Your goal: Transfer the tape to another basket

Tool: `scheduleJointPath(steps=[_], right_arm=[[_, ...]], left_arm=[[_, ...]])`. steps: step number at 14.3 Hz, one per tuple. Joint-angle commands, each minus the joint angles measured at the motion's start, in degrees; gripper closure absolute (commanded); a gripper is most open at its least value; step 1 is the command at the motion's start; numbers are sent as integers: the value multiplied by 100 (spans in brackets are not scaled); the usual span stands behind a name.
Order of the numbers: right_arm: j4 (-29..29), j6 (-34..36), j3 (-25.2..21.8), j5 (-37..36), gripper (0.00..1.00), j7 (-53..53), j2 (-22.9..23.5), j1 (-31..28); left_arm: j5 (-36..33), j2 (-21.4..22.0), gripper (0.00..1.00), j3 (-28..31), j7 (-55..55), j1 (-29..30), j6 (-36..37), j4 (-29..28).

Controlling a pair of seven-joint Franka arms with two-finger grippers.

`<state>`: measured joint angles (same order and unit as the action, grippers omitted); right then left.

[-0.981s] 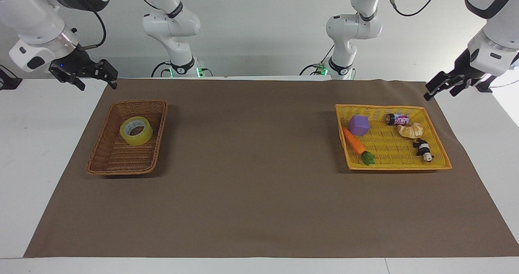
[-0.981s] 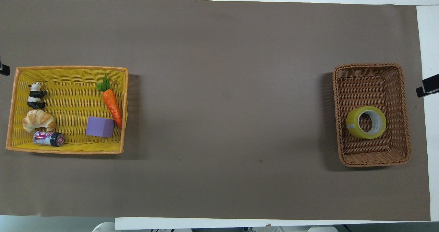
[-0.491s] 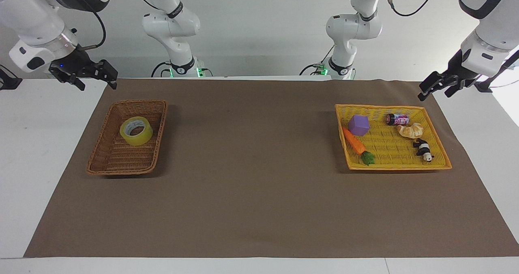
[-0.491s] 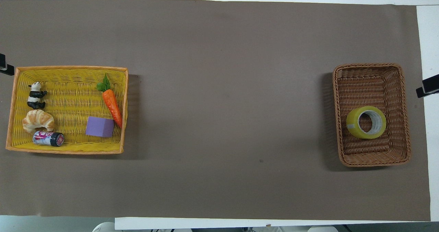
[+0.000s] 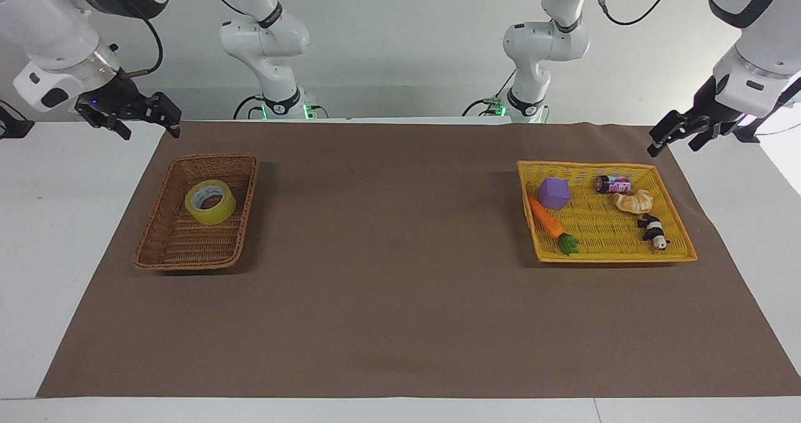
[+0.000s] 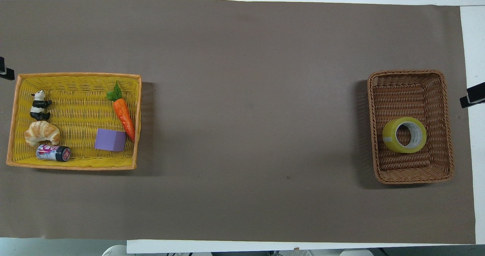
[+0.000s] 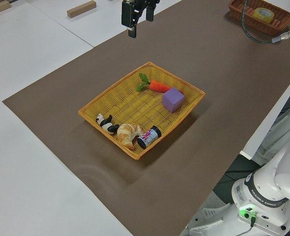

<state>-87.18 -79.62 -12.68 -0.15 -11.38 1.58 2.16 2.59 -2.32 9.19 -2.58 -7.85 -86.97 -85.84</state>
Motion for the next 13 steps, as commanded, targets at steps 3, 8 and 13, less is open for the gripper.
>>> scheduleJointPath(steps=[3, 8, 13], right_arm=[[-124, 8, -33, -12, 0, 100, -97, 22], [-124, 8, -33, -12, 0, 92, -97, 22], [-124, 8, -42, -12, 0, 92, -97, 22]], left_arm=[[-248, 39, 0, -345, 126, 46, -154, 23], [-532, 21, 0, -884, 452, 188, -22, 156], [-505, 82, 0, -814, 469, 196, 276, 120]])
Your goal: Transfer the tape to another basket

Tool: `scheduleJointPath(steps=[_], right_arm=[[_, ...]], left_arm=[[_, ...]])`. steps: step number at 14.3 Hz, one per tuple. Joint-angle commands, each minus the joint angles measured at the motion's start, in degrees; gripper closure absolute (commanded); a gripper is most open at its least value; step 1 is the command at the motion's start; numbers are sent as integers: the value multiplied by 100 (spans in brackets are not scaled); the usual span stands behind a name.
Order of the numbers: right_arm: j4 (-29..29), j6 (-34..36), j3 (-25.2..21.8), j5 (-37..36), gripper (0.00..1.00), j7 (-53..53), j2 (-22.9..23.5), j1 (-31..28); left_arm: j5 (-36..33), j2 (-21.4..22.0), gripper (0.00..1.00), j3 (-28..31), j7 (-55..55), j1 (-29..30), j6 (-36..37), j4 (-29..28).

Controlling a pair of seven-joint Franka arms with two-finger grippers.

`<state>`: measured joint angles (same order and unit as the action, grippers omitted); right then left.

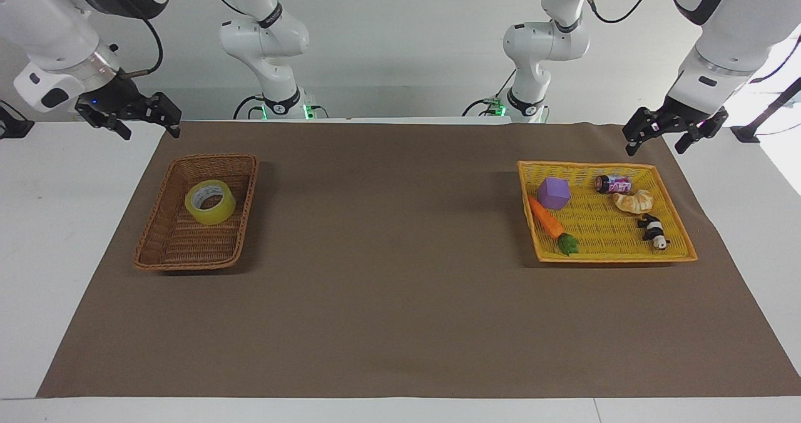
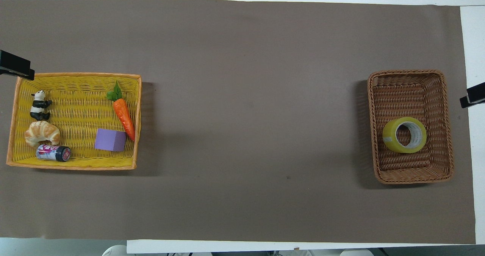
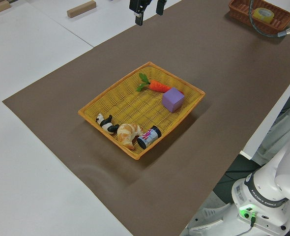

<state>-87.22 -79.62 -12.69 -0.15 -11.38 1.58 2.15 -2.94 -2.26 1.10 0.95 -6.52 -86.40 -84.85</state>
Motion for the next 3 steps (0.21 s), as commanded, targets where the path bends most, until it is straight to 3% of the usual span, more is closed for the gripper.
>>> scheduleJointPath(steps=[1, 3], right_arm=[[-120, 8, -40, -12, 0, 92, -97, 23], [-120, 8, -40, -12, 0, 92, -97, 23]], left_arm=[[47, 77, 0, -5, 116, 63, 272, 3], [47, 77, 0, -5, 116, 63, 343, -23]])
